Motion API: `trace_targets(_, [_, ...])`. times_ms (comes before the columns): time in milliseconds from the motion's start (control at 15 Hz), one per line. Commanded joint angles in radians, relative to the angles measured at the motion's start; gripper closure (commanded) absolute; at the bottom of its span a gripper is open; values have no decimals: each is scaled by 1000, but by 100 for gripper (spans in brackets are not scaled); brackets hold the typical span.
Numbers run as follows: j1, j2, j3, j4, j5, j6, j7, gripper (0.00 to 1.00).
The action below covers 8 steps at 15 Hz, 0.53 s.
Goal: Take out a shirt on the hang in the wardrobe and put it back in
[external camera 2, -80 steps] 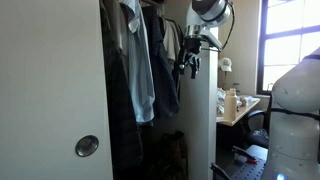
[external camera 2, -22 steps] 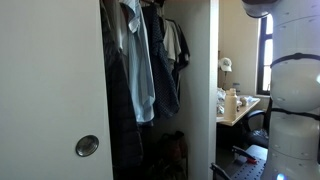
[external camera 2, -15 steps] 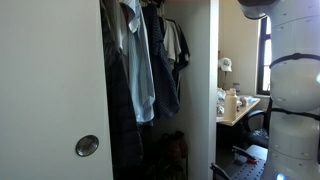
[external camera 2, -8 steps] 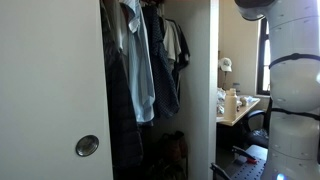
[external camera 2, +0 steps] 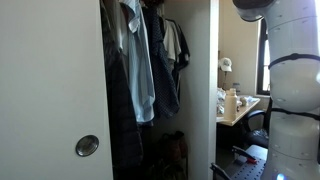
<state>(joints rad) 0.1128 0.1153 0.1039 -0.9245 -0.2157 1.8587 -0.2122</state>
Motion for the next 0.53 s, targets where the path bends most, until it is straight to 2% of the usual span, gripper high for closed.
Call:
trace_targets(0, [-7,11,-1,12,19,16,-5,78])
trace_targets(200, [-8,14,-2,11,16,17,-3,99])
trace_targets(467, [-13,20,-5,15,9,26,0,99])
